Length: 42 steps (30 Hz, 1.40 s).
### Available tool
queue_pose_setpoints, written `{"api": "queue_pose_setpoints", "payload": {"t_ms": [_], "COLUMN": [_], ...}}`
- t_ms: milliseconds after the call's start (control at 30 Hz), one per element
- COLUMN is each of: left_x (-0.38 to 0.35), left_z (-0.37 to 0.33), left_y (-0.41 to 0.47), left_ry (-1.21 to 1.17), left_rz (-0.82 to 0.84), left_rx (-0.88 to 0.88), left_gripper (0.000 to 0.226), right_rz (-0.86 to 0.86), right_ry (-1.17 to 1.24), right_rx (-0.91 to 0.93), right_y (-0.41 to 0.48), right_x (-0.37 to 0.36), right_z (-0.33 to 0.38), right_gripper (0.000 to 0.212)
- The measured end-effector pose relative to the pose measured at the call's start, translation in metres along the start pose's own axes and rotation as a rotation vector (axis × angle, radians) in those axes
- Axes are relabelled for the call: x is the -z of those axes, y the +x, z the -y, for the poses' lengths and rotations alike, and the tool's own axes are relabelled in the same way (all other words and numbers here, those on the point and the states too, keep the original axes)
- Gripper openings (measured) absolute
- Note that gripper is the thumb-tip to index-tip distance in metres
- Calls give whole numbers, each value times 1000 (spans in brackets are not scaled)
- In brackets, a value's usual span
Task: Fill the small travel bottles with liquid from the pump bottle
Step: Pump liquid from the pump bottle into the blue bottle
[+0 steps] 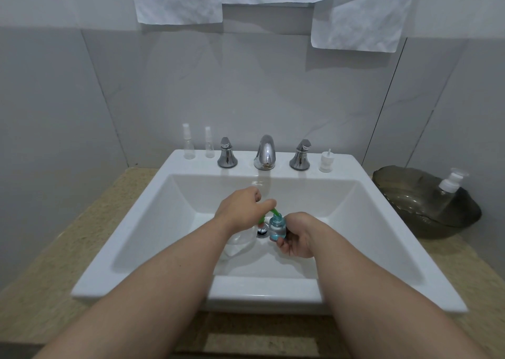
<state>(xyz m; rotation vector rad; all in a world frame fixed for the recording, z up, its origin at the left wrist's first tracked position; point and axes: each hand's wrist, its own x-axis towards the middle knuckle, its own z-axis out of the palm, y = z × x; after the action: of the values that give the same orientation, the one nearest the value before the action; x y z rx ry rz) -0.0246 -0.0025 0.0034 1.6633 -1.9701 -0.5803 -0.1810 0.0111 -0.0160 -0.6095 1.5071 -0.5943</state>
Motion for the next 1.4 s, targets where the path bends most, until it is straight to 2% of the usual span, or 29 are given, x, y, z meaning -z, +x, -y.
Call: {"api": "queue_pose_setpoints", "payload": {"t_ms": [833, 1133, 1400], "left_x": [-1, 4, 4], "left_z": [1, 0, -2], "left_y": [3, -4, -4], "left_ry": [-35, -9, 2], "left_rz": [7, 7, 7], "left_rx": [16, 8, 8], "left_gripper": [33, 50, 49], "right_rz": [15, 12, 7], "right_ry": [-53, -29, -21], "right_rx": [3, 11, 7], "right_y": [1, 3, 4], "right_x": [0, 2, 2], "right_z": [-1, -1, -1], "right_gripper": [40, 38, 38]}}
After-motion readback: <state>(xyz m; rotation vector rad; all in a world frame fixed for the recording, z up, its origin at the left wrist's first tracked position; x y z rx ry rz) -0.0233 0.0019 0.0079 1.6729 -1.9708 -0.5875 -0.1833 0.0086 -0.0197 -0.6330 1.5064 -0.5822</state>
